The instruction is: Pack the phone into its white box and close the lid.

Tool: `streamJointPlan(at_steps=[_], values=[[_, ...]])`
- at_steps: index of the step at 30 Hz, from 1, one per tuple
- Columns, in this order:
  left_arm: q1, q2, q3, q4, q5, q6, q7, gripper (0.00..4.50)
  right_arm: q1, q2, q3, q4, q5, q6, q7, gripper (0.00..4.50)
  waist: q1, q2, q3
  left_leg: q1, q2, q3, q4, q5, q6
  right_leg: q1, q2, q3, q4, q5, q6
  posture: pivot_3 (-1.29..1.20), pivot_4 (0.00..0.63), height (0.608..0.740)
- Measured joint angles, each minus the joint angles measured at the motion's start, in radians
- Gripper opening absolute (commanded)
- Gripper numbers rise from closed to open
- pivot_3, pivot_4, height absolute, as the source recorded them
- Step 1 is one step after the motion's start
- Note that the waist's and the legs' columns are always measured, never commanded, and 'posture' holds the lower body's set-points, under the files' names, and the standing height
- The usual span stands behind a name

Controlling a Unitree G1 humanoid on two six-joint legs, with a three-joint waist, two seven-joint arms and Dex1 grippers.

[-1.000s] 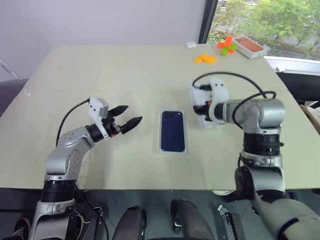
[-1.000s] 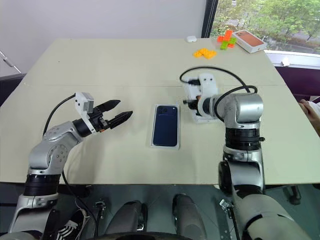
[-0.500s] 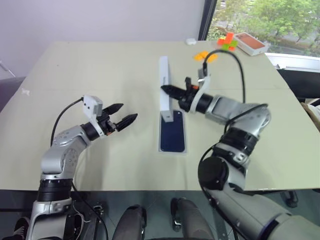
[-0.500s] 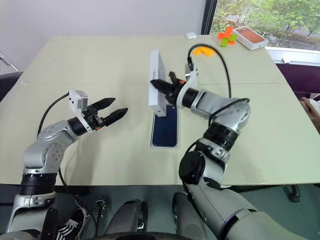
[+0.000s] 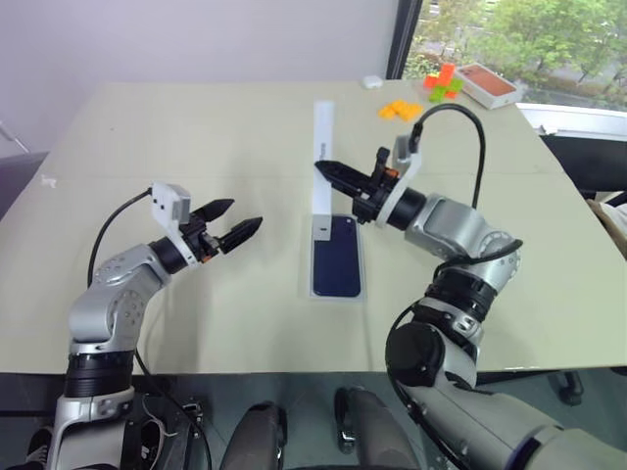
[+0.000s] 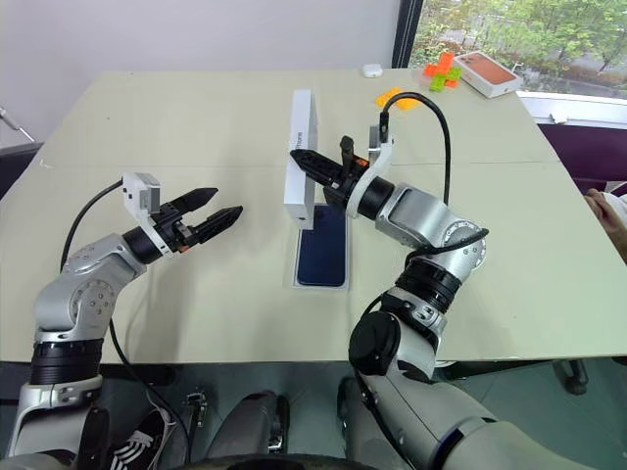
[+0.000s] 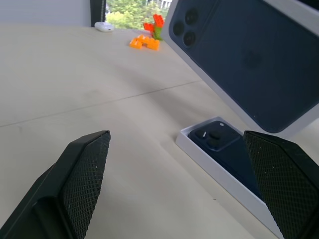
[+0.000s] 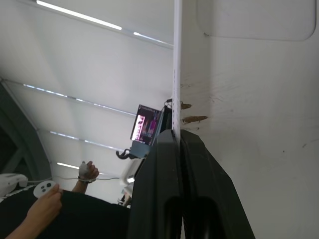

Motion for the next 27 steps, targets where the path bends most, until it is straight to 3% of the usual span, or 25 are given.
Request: streamJointPlan(at_steps=[3, 8, 15, 27], values=[[0.005, -0.002, -0.001, -0.008, -0.001, 0.008, 0.004, 4.5, 0.05, -0.024, 0.138, 0.001, 0.153, -0.091, -0.08, 0.02, -0.009, 0.0, 0.0, 0.0, 0.0, 0.0, 0.0, 0.0, 0.0, 0.001, 0.0, 0.0, 0.0, 0.0, 0.0, 0.0, 0.15, 0.74], [0.006, -0.003, -0.002, -0.009, -0.003, 0.01, 0.008, 4.5, 0.287, -0.041, 0.338, -0.013, 0.344, -0.243, -0.149, 0.02, -0.012, -0.001, -0.001, 0.0, 0.0, 0.001, 0.001, 0.0, 0.001, 0.001, 0.0, 0.001, -0.001, 0.001, 0.001, 0.0, 0.15, 0.74], [0.006, -0.011, -0.017, -0.009, -0.003, 0.01, 0.008, 4.5, 0.315, -0.075, 0.482, -0.058, 0.385, -0.32, -0.102, 0.02, -0.012, -0.001, -0.001, 0.002, 0.001, 0.001, 0.001, 0.001, 0.002, 0.002, 0.002, 0.002, 0.0, 0.001, 0.002, 0.0, 0.15, 0.74], [0.023, -0.016, -0.023, -0.01, -0.003, 0.009, 0.011, 4.5, 0.35, -0.083, 0.583, -0.071, 0.393, -0.508, -0.173, 0.02, -0.012, -0.001, -0.001, 0.001, 0.001, 0.001, 0.001, 0.001, 0.002, 0.001, 0.001, 0.002, -0.001, 0.001, 0.002, 0.0, 0.15, 0.74]])
